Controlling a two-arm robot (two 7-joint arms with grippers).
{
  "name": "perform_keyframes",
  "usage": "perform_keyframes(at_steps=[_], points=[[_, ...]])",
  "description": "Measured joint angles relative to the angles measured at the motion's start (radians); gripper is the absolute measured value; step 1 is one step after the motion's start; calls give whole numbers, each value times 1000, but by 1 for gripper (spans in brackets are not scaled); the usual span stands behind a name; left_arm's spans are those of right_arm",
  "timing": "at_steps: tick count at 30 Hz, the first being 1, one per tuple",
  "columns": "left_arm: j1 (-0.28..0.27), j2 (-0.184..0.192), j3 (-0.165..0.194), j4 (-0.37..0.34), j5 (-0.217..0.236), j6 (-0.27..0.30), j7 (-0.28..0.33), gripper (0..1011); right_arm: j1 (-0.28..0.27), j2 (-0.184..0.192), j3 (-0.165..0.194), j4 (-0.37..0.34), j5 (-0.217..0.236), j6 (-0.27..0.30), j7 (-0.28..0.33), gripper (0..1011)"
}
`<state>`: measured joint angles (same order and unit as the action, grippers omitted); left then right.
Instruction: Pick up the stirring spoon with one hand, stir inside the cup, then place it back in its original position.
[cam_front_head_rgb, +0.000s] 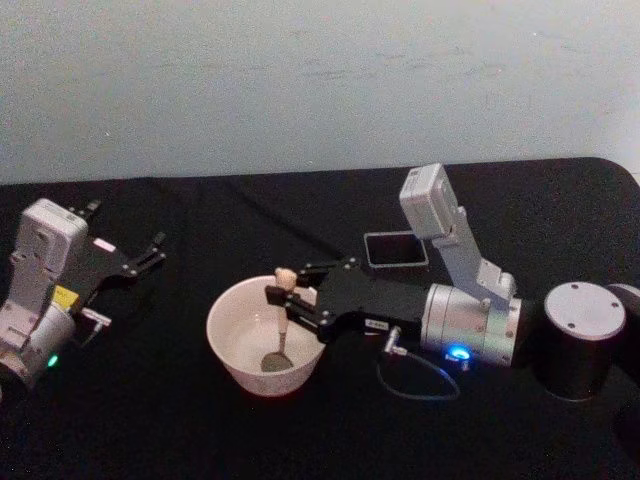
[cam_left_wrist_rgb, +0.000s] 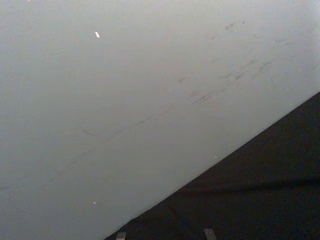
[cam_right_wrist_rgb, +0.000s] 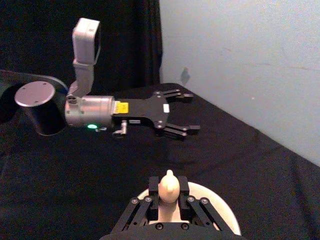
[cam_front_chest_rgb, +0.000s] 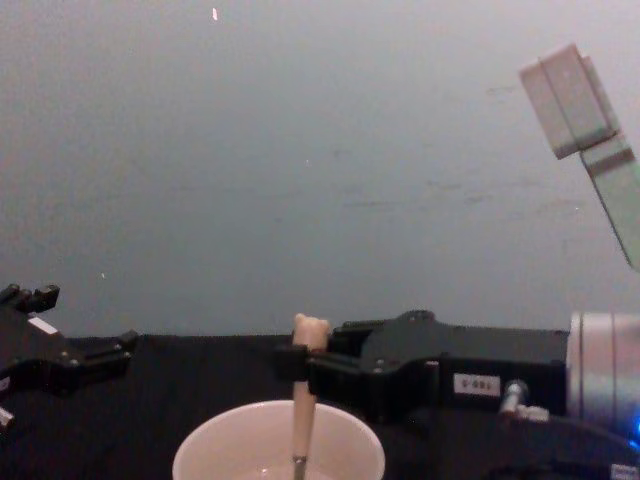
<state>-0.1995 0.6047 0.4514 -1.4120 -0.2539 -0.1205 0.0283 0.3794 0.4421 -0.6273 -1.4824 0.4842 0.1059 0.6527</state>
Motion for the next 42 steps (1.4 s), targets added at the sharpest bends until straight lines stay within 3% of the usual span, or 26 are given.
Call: perform_keyframes(at_steps=[11, 20, 33, 38, 42], points=[[0, 0, 0, 0, 0, 0, 0, 1001, 21, -33, -39, 13, -5, -4, -13, 222], [0, 0, 0, 0, 0, 0, 0, 1001, 62, -88, -56, 86, -36, -17, -39, 222], [0, 0, 0, 0, 0, 0, 0, 1001, 124, -162, -28, 214, -71, -40, -88, 222], [0, 0, 0, 0, 0, 0, 0, 1001, 131, -164, -11, 227, -77, -41, -94, 222], [0, 0, 0, 0, 0, 0, 0, 1001, 128, -146, 0, 218, -86, -41, -90, 222]])
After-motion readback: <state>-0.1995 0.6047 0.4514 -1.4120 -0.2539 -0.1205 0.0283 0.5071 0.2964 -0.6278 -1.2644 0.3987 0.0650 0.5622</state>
